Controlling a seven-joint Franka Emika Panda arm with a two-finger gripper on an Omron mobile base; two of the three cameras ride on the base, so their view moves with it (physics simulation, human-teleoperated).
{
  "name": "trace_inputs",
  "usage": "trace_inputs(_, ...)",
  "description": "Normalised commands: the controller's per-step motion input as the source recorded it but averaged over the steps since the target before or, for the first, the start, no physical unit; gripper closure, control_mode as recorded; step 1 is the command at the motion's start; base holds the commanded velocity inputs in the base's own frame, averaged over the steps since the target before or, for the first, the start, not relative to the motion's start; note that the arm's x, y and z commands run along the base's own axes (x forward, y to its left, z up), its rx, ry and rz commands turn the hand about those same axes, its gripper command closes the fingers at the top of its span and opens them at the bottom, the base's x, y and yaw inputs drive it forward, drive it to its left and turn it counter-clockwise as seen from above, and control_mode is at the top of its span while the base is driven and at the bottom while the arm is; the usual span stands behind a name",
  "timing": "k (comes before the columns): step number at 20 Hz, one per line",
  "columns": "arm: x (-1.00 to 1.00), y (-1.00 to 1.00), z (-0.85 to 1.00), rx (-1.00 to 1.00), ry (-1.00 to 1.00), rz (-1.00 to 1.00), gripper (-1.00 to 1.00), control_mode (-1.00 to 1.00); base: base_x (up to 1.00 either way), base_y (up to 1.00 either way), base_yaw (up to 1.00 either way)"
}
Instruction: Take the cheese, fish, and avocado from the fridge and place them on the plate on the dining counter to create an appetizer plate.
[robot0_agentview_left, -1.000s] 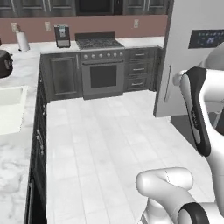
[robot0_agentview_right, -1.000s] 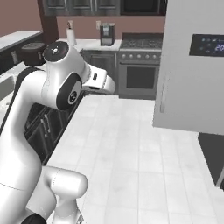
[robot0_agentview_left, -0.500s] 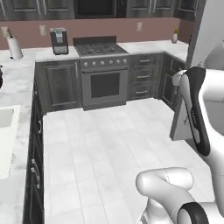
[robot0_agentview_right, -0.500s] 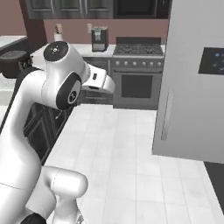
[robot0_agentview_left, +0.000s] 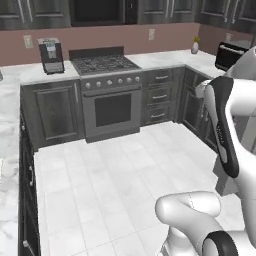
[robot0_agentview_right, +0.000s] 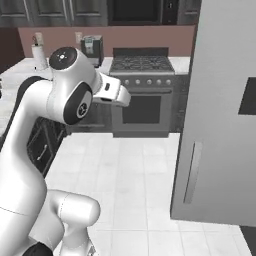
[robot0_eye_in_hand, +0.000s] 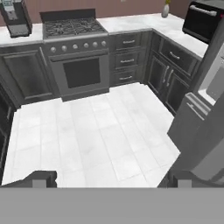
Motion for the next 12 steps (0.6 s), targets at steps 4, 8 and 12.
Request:
trace_inputs(4, 0.0, 0.0, 0.0, 0.0, 0.0, 0.0, -1.0, 1.0, 0.93, 0.0, -0.36)
trace_inputs(8, 0.0, 0.0, 0.0, 0.0, 0.0, 0.0, -1.0, 1.0, 0.76, 0.0, -0.44)
trace_inputs(12, 0.0, 0.0, 0.0, 0.0, 0.0, 0.0, -1.0, 1.0, 0.67, 0.0, -0.51)
